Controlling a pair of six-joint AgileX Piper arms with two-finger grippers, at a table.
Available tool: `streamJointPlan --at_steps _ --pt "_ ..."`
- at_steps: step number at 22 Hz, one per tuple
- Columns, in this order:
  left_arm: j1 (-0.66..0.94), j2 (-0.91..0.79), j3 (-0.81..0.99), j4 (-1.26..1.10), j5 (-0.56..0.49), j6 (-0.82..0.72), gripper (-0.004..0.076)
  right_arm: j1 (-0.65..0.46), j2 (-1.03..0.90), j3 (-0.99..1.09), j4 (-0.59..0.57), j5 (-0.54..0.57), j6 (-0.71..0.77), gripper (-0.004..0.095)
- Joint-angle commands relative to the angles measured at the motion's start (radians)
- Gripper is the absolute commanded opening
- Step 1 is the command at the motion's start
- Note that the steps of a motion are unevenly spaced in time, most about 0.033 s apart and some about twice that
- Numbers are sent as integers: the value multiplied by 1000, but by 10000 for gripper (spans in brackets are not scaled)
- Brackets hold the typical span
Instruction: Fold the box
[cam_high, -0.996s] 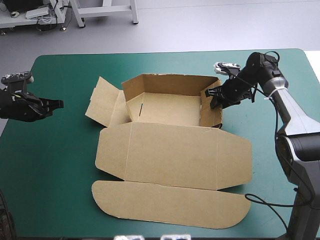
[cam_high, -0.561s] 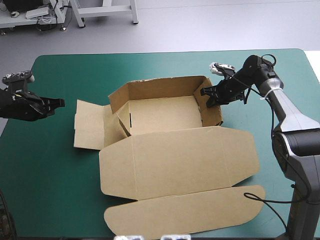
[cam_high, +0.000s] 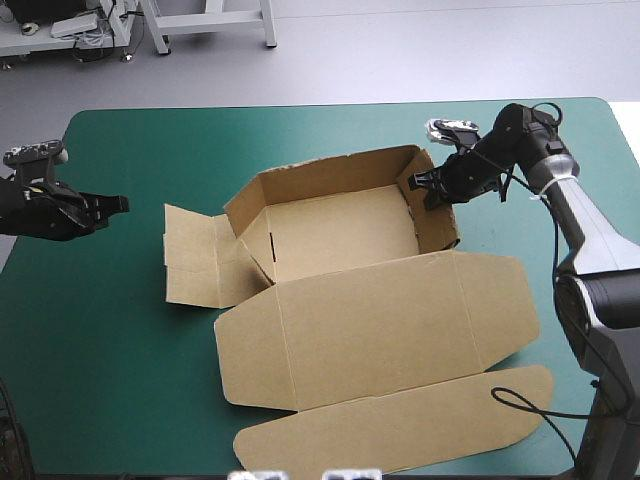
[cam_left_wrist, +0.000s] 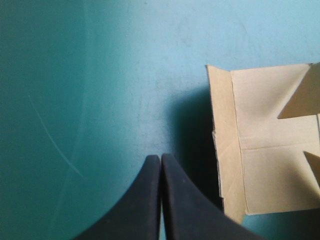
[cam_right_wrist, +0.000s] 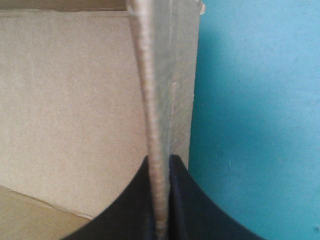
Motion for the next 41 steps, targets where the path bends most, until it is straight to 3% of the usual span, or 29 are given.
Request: streamJointPlan --at_steps 1,8,14,20,33,41 --pt "-1 -30 -32 -29 -69 0 -9 2 -157 -30 43 24 -8 -13" --pt "130 -4 -32 -53 -100 5 -8 -46 -368 -30 66 58 -8 -13" --pt "270 56 -32 -425 -2 218 -8 -191 -484 -30 323 58 -47 -13" --pt "314 167 -32 -961 226 406 -8 -309 -553 -30 579 60 -98 -13" --pt "-32 106 -32 -1263 225 447 -9 -274 -525 -30 553 42 -105 -13" --pt "-51 -28 -35 -1261 220 445 -9 -266 -455 -26 503 -2 -113 -13"
